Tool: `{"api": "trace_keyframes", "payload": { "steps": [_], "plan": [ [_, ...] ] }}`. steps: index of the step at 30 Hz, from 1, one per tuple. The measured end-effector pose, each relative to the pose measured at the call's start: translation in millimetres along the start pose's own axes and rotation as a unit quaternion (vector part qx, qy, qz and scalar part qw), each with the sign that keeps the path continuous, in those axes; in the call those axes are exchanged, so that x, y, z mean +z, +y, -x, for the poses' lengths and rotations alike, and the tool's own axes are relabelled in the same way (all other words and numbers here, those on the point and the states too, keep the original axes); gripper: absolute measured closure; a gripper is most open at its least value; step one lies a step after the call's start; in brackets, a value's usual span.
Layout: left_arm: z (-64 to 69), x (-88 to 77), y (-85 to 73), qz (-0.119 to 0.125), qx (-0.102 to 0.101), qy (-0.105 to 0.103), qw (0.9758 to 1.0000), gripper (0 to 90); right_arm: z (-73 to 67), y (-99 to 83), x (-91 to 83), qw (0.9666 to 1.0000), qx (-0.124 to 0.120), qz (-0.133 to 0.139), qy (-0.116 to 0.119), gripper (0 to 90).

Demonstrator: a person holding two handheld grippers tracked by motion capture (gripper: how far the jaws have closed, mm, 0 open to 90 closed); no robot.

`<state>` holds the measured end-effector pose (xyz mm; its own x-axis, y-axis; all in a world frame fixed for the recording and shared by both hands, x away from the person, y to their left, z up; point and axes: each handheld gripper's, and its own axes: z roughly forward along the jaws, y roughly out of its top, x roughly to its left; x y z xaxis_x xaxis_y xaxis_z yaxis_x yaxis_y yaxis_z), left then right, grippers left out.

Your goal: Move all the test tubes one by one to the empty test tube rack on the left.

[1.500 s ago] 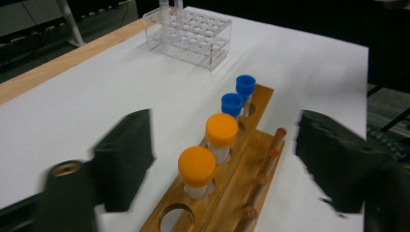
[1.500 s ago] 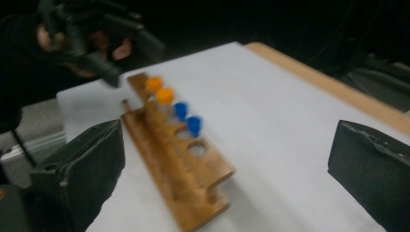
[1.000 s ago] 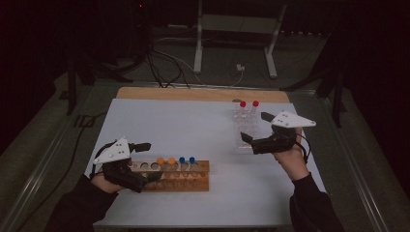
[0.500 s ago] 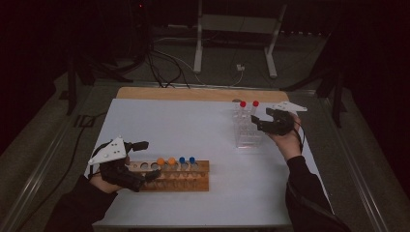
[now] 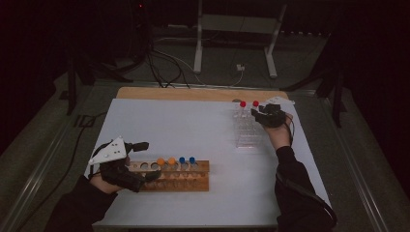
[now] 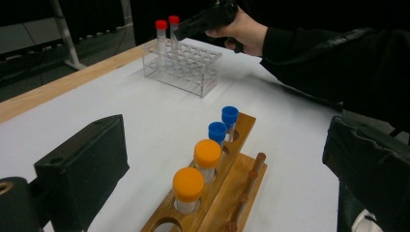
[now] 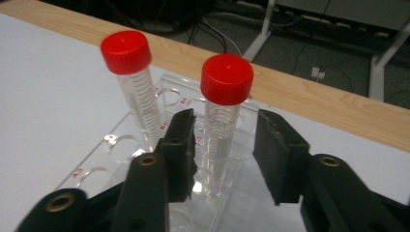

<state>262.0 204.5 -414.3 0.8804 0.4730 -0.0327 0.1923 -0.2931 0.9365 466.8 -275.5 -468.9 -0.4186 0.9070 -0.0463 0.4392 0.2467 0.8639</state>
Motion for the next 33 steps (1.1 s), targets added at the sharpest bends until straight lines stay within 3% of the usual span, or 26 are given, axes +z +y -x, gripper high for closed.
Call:
{"api": "trace_keyframes", "payload": {
  "steps": [4,13,24,33],
  "plan": [
    [-0.7,0.1,-0.5,0.0,0.0,0.001,1.0,3.0,0.5,-1.1,4.7,1.0,0.006,-0.005,0.005,72.9],
    [-1.1,1.9,-1.2,-0.004,-0.002,-0.001,1.0,3.0,-1.0,5.4,0.0,1.0,0.004,0.0,0.008,75.1],
    [0.7,3.5,-0.1,-0.008,-0.004,-0.007,0.9999,2.9,-3.8,34.8,-40.6,0.9987,0.008,0.049,0.009,75.2],
    [4.3,3.2,2.8,-0.006,-0.001,-0.015,0.9999,2.9,-28.8,40.9,-73.0,0.9982,-0.014,0.048,0.033,75.3]
  ]
}}
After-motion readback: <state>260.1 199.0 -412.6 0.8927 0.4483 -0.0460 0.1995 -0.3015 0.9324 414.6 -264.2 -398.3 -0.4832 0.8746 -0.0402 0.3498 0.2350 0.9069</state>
